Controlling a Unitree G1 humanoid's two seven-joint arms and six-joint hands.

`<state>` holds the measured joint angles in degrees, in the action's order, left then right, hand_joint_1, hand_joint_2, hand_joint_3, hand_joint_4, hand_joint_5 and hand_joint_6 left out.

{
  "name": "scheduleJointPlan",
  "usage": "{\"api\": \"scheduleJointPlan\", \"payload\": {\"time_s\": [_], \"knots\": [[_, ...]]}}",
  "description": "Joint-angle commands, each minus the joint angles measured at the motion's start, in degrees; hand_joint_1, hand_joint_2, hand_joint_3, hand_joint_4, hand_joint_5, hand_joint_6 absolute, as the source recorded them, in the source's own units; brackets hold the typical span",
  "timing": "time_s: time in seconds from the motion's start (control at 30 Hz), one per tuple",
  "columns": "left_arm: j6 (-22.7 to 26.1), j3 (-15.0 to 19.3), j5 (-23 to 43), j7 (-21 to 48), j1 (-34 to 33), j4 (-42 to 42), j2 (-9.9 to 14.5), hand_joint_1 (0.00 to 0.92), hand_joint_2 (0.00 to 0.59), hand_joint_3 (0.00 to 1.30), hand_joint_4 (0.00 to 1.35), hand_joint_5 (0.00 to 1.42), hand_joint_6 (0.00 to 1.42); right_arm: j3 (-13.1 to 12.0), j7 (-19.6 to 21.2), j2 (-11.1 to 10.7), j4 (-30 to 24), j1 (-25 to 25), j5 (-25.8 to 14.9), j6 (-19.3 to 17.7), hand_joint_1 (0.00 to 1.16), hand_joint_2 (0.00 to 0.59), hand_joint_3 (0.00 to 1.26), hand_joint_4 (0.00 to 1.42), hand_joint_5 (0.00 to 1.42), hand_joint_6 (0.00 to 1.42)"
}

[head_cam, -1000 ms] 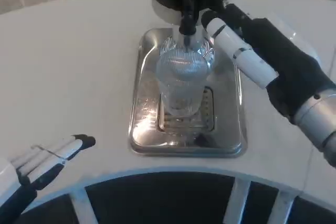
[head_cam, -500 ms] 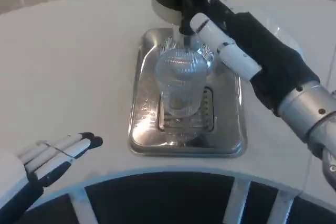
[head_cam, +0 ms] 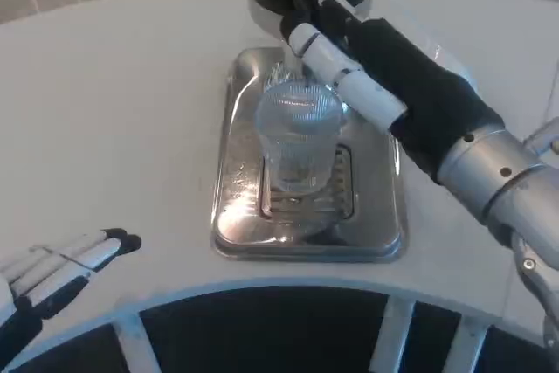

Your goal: Grasp the cup under the faucet to collect the drink, then remove the cup.

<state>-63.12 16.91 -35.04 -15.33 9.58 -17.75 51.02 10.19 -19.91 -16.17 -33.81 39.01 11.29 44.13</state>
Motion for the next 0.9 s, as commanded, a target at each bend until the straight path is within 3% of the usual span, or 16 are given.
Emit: {"api": "scheduleJointPlan", "payload": {"time_s": [0.03,0.37,0.9], "knots": [[-0.5,-0.1,0.4,0.9,-0.5,-1.3,1.0,0.004,0.071,0.13,0.07,0.15,0.29,2.7,-1.3,-1.1,0.1,2.0,0.2,-1.5,0.00,0.467,0.00,0.00,0.00,0.00],[0.6,-1.5,0.9,2.6,-3.1,-2.1,0.5,0.004,0.071,0.13,0.07,0.15,0.29,8.6,-3.8,-5.5,0.2,5.2,4.9,-2.6,0.00,0.460,0.00,0.00,0.00,0.00],[1.4,-3.9,1.5,3.9,-5.9,-4.4,0.7,0.004,0.071,0.13,0.07,0.15,0.29,13.4,-8.0,-8.9,1.6,6.6,12.4,-7.2,0.00,0.461,0.00,0.00,0.00,0.00]]}}
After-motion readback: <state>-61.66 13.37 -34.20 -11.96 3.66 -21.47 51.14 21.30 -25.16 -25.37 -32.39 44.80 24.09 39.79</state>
